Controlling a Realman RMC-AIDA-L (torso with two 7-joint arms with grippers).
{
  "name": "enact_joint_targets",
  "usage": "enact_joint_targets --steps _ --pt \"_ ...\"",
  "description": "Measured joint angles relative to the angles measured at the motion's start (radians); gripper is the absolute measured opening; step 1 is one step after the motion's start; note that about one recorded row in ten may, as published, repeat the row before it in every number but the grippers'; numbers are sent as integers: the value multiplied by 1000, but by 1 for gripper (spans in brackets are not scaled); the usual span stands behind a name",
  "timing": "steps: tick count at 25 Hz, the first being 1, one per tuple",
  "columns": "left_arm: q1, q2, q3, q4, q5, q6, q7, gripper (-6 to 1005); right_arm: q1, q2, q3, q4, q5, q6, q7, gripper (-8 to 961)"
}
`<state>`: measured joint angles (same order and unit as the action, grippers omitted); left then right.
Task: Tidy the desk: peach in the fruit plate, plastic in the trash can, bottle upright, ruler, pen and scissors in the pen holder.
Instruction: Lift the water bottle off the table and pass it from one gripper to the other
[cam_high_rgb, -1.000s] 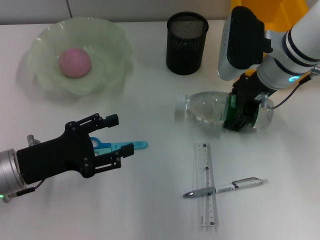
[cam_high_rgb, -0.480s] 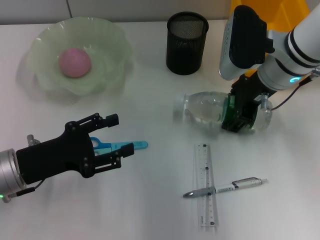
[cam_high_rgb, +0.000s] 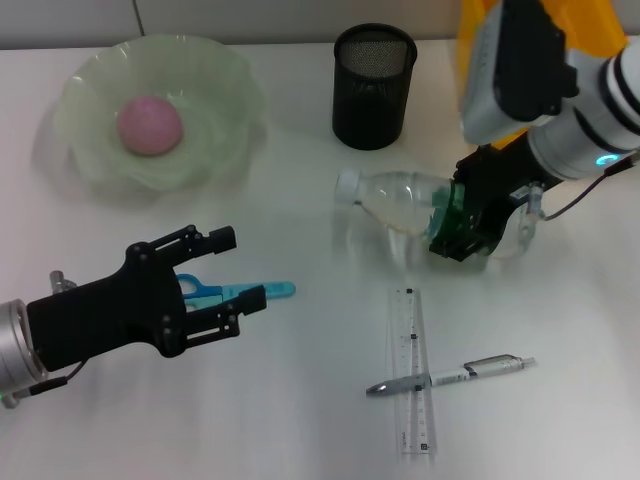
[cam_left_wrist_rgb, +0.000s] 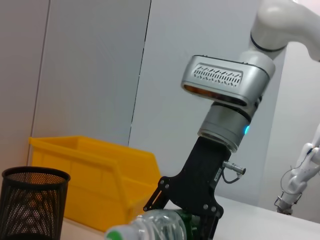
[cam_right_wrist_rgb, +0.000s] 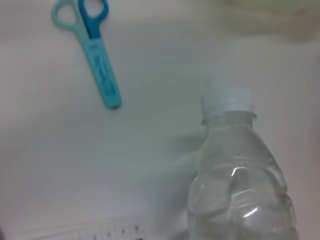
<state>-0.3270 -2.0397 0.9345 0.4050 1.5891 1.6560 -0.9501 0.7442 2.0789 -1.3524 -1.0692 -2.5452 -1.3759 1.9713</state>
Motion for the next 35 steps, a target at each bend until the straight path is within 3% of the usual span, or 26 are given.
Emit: enact_joint_targets --steps 19,26,35 --pt "-7 -17 -47 0 -4 23 -47 662 -170 1 200 -12 354 11 -285 763" --pt "-8 -25 -82 -2 -9 39 -55 660 -214 1 263 133 596 14 -477 763" --pt "-28 -26 -100 -57 -64 53 -72 658 -218 1 299 403 876 9 -777 764"
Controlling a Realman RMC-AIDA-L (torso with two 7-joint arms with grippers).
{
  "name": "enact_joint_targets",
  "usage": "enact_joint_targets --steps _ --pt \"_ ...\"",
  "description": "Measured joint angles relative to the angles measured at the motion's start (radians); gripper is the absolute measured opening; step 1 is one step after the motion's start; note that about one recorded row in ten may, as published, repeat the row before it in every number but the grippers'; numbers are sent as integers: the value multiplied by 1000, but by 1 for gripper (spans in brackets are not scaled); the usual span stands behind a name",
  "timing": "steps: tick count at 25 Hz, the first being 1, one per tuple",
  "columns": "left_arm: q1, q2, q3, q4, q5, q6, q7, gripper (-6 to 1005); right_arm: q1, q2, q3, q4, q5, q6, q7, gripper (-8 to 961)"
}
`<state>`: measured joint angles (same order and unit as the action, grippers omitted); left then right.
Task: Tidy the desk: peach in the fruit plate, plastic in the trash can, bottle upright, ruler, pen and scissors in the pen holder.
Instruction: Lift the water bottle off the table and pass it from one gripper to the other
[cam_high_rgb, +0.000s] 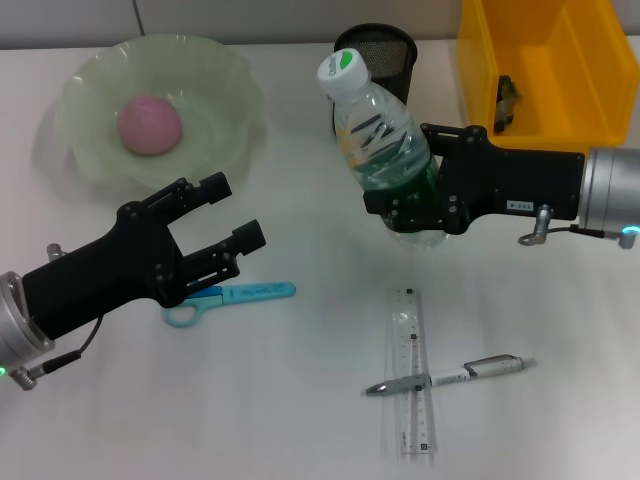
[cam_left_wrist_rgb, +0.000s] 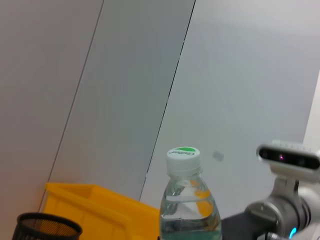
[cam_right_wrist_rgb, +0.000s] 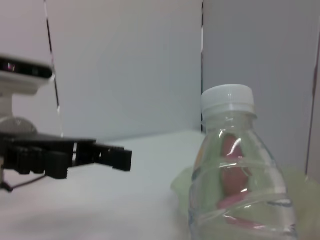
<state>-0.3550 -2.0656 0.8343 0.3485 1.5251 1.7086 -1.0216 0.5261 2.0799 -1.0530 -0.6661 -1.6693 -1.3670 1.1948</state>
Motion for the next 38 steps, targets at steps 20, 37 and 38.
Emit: enact_joint_targets --steps 20,37,38 --pt "-8 -2 -8 -51 -60 20 -25 654 6 5 1 269 221 -1 -264 764" --pt "-44 -3 -12 -72 -66 11 -21 650 74 8 -28 366 223 -53 -280 764" --pt "-49 -4 -12 -72 -67 10 -20 650 78 8 -35 371 223 -56 -280 764"
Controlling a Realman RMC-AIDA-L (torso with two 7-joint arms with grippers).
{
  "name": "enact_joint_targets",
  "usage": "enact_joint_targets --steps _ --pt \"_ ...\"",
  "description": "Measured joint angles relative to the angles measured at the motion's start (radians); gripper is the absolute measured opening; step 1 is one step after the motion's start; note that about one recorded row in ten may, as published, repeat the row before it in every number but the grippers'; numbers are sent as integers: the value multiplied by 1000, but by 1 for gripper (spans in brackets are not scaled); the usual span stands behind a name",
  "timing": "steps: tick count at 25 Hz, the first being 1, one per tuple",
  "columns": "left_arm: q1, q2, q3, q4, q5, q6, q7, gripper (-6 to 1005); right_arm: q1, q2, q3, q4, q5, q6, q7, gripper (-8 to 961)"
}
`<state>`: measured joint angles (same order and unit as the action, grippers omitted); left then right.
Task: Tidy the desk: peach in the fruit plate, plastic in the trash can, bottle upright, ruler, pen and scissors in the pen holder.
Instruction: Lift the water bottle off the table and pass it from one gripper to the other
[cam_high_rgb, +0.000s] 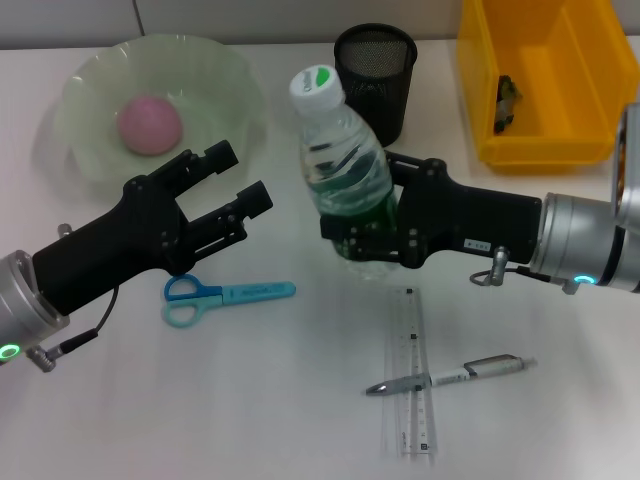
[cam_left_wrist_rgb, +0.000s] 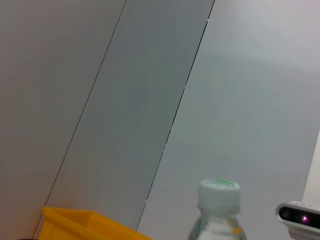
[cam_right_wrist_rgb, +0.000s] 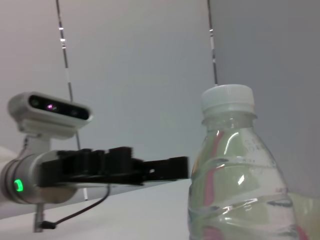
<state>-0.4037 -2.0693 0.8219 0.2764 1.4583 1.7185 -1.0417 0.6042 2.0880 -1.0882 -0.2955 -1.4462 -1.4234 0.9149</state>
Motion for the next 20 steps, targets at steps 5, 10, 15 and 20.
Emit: enact_joint_targets --steps 5,10,15,20 --pt "-15 0 0 0 -1 -7 1 649 16 1 -35 14 0 -2 0 765" --pt "-28 0 1 0 -1 -8 -4 648 28 4 -42 35 0 -3 -3 765" --pt "-43 0 5 -4 -1 -8 -13 647 57 4 -42 89 0 -3 -32 765" --pt "-62 -1 4 -15 -1 -11 -19 646 70 4 -42 103 0 -4 -32 765"
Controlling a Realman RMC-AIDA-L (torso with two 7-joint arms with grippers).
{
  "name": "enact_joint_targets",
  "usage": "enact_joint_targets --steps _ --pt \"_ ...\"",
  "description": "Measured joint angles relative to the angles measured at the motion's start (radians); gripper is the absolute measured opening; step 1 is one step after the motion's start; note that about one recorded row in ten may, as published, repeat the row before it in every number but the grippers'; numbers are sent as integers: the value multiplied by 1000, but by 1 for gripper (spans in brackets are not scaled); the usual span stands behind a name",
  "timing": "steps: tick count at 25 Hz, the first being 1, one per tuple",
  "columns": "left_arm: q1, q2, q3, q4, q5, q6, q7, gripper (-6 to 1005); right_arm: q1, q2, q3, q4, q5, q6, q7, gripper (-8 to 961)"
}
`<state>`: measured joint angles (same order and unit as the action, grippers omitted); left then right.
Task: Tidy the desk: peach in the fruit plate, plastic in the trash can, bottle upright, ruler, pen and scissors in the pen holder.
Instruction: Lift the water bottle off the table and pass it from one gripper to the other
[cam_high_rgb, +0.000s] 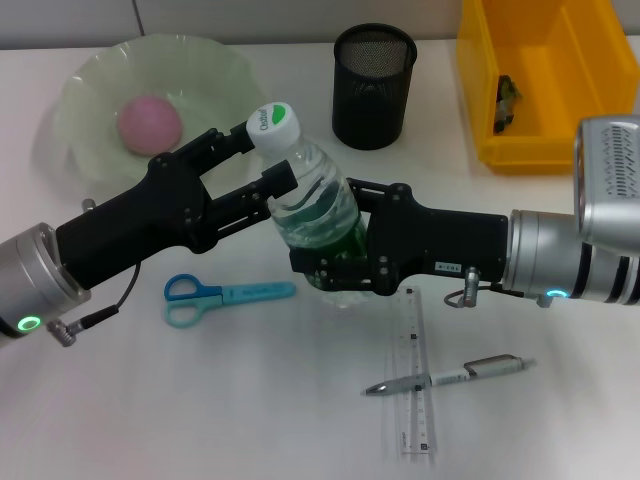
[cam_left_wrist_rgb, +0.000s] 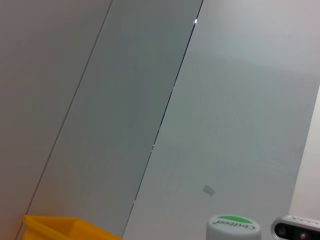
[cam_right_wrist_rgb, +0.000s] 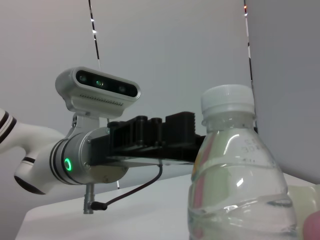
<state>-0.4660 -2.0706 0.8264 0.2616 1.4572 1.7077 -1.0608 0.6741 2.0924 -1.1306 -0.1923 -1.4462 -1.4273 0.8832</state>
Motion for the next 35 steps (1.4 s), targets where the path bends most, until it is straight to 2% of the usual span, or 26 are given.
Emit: enact_joint_targets --steps 13,35 --pt "-24 0 5 -12 0 -2 -2 643 35 0 0 44 -5 9 0 764" --pt "-31 -2 5 -12 0 -3 6 638 36 0 0 47 -10 3 4 767"
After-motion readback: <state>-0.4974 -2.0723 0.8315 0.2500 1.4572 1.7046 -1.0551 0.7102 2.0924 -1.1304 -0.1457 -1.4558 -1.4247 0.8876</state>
